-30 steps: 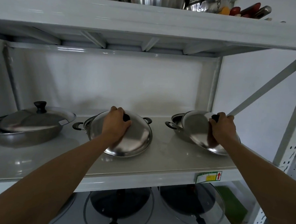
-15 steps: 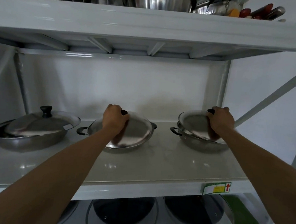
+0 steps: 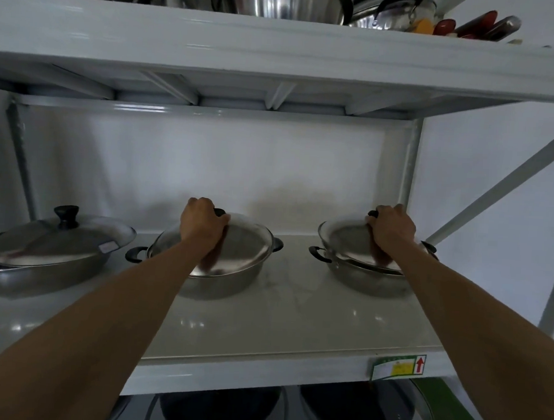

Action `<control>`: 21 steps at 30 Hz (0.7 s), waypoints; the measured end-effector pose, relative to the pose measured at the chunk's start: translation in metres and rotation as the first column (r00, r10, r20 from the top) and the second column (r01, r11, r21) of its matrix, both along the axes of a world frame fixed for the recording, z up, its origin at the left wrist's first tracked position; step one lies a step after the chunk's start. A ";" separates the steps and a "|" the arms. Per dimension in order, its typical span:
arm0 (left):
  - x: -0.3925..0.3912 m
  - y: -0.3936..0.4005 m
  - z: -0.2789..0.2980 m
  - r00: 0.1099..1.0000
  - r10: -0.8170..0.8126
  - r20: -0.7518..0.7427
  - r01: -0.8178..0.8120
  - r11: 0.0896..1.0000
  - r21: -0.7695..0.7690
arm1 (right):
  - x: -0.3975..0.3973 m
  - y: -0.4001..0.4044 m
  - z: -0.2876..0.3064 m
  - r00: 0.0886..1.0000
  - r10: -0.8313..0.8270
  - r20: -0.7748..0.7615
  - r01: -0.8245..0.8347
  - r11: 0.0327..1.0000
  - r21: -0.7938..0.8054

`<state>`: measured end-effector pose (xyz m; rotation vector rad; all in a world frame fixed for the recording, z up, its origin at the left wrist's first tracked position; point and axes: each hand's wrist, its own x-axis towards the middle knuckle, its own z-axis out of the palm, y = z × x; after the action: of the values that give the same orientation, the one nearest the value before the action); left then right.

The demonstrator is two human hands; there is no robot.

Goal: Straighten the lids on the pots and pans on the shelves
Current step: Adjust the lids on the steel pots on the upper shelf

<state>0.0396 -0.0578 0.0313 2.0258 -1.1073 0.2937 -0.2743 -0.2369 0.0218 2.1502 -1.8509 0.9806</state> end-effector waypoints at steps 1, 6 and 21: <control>0.001 0.000 -0.001 1.000 0.004 -0.001 -0.004 1.000 0.002 | -0.002 -0.002 -0.002 1.000 -0.003 -0.011 0.003 1.000 0.000; 0.004 0.000 -0.004 1.000 0.018 -0.006 -0.018 1.000 0.013 | -0.009 -0.009 -0.009 0.999 -0.012 -0.051 0.013 1.000 0.004; 0.013 -0.007 -0.009 0.999 0.033 -0.015 -0.033 0.999 0.040 | -0.012 -0.022 -0.016 0.998 -0.025 -0.060 0.026 1.000 0.007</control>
<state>0.0524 -0.0644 0.0223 2.0800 -1.0784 0.2735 -0.2863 -0.2585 0.0058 2.1309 -1.8531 0.8947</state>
